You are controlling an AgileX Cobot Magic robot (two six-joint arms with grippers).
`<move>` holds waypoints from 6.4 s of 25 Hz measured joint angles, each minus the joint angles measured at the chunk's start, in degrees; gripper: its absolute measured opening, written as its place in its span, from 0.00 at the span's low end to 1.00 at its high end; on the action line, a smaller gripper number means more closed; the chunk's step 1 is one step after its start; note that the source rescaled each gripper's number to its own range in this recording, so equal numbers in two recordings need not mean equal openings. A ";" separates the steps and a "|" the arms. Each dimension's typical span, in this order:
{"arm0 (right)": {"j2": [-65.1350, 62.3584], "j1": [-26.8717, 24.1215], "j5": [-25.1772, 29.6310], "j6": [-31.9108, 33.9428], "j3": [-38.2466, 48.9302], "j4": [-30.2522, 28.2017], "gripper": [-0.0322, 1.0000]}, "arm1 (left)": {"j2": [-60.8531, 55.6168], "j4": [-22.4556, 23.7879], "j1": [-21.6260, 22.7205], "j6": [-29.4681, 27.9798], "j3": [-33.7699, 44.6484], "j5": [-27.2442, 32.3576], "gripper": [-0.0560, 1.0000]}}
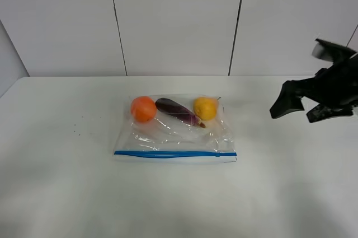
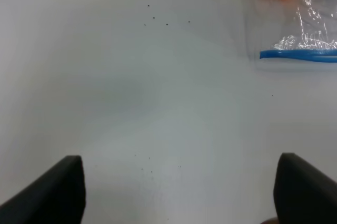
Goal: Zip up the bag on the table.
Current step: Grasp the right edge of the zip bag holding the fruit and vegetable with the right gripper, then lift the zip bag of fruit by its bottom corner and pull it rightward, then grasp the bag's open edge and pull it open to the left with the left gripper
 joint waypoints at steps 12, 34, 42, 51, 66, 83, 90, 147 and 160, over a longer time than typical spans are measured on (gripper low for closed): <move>21.38 0.00 -5.77 -32.19 -0.04 29.30 1.00 | 0.00 0.00 0.00 0.00 0.00 0.00 1.00; 36.49 0.00 4.87 -54.38 -0.12 49.24 1.00 | 0.00 0.00 0.00 0.00 0.00 0.00 1.00; 39.43 0.00 7.55 -55.69 -0.17 51.87 0.93 | 0.00 0.00 0.00 0.00 0.00 0.00 1.00; 39.89 0.00 8.15 -55.77 -0.17 51.91 0.59 | 0.00 0.00 0.00 0.00 0.00 0.00 1.00; 39.96 0.00 15.79 -51.22 -0.17 52.84 0.03 | 0.00 0.00 0.00 0.00 0.00 0.00 1.00; 33.47 0.00 17.49 -34.77 -0.17 58.02 0.03 | 0.00 0.00 0.00 0.00 0.00 0.00 1.00; 32.14 0.00 17.49 -32.69 -0.12 58.53 0.03 | 0.00 0.00 0.00 0.00 0.00 0.00 1.00; 32.14 0.00 17.49 -31.66 -0.12 60.49 0.03 | 61.21 -16.08 0.00 54.26 -24.21 -35.00 1.00; 32.14 0.00 17.49 -31.66 -0.12 60.42 0.03 | 64.03 -23.15 -12.95 90.60 -24.21 -62.85 1.00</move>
